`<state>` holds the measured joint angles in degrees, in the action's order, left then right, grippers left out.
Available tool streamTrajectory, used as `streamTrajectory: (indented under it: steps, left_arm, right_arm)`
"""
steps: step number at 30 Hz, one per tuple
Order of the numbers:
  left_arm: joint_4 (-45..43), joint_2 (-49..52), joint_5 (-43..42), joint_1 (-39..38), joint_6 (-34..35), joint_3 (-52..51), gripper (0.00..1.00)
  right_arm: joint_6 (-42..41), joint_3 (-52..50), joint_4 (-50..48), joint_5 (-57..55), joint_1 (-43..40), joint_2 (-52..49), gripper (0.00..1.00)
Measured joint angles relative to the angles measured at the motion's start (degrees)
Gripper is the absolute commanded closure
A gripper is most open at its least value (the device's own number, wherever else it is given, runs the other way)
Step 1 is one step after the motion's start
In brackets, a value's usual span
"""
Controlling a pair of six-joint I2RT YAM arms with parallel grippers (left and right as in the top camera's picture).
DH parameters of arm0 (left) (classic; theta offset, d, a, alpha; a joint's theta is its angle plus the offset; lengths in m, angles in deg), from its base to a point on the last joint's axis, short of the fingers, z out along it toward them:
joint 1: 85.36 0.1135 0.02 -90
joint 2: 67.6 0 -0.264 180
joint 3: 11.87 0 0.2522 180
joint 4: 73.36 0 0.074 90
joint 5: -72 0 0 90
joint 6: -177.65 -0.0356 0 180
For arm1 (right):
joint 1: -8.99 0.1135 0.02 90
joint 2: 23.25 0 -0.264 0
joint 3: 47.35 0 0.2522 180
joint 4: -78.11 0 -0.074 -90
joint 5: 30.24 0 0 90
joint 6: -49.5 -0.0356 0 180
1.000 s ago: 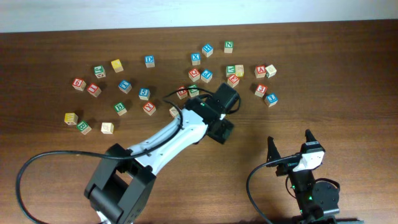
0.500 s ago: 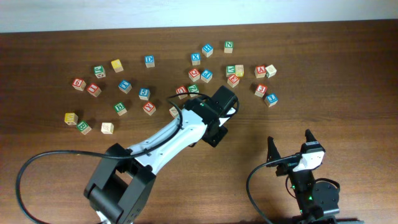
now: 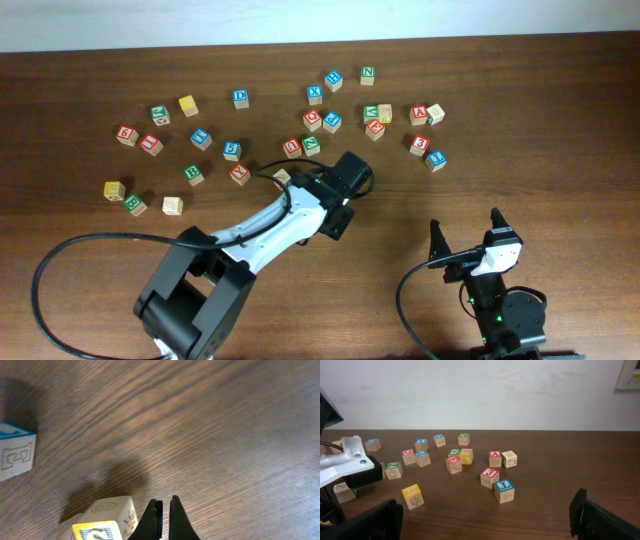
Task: Spell out RSS
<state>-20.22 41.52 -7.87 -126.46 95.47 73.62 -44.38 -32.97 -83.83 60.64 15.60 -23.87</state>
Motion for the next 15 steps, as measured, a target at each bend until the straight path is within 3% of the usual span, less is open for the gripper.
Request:
streamTrajectory:
  steps: [15]
  left_arm:
    - [-1.03,0.00,0.50,2.34,2.75,-0.02,1.00]
  right_arm:
    - [0.04,0.00,0.00,0.00,0.00,0.00,0.02]
